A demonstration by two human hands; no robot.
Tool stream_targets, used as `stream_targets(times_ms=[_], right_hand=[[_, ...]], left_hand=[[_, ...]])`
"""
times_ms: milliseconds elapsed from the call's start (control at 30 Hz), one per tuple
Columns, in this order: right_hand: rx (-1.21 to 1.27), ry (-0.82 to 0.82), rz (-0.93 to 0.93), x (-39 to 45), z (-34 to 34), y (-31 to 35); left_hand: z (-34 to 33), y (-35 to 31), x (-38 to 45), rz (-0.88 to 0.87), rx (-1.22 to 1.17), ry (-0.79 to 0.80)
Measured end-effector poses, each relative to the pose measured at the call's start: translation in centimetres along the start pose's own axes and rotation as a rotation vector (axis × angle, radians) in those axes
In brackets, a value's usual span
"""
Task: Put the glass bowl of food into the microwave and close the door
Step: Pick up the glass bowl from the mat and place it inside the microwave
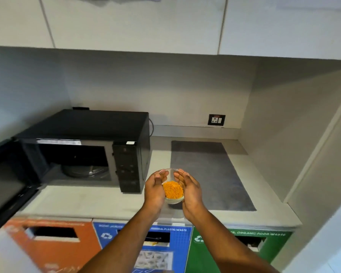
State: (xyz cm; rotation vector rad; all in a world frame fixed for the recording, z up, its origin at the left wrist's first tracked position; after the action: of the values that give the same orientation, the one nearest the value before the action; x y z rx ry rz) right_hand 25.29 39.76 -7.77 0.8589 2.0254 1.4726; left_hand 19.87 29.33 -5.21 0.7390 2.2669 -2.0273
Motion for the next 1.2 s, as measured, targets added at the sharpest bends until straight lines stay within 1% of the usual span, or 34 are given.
stream_targets(times_ms=[100,233,367,533,700,767,867,967,1067,1200], right_hand=[[0.022,0.04,-0.006,-2.3,-3.2,0.1],[0.014,0.071,0.034,-4.3,-7.7,0.0],[-0.021,0.077,0.055,-6.2,-12.1,-0.6],[-0.058,0.079,0.076,-9.1,-18.8,-1.6],[-0.05,0.064,0.083,-10.5,-25.0,-3.5],[-0.025,0.051,0.069,-10.7,-26.9,-4.4],[0.036,0.027,0.023,-11.2,-29.2,-6.2],[0.089,0.007,-0.013,-11.5,-30.9,-7.8],[0.075,0.001,-0.037,-10.9,-32.8,-9.5],[0.087,0.029,-0.027,-9.7,-34.3,-11.5]], left_hand=[[3.7,-0.9,-1.0,-0.041,-0.016,-0.022],[8.3,-2.2,-1.1,-0.068,-0.018,-0.035],[12.8,-3.6,-0.8,-0.087,0.01,-0.023],[20.0,-5.6,0.1,-0.103,0.029,0.009],[26.8,-7.2,1.3,-0.087,0.117,0.031],[29.1,-7.4,1.3,-0.081,0.149,0.048],[32.5,-7.0,0.8,-0.124,0.207,0.077],[35.1,-5.9,0.7,-0.153,0.233,0.146],[36.9,-5.0,1.5,-0.161,0.2,0.245],[38.0,-4.7,4.5,-0.189,0.133,0.261]])
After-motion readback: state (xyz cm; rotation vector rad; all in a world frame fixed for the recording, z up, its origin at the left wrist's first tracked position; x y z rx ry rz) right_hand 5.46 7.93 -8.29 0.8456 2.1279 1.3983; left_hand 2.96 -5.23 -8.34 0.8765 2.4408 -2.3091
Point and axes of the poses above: each hand's wrist, its own x-axis towards the middle knuckle, its own z-axis out of the back of the hand, y = z × x, the point moved 3 cm from there along x, towards the middle knuckle, and after that the axes turned 11 degrees about z, right-handed, at the moved point
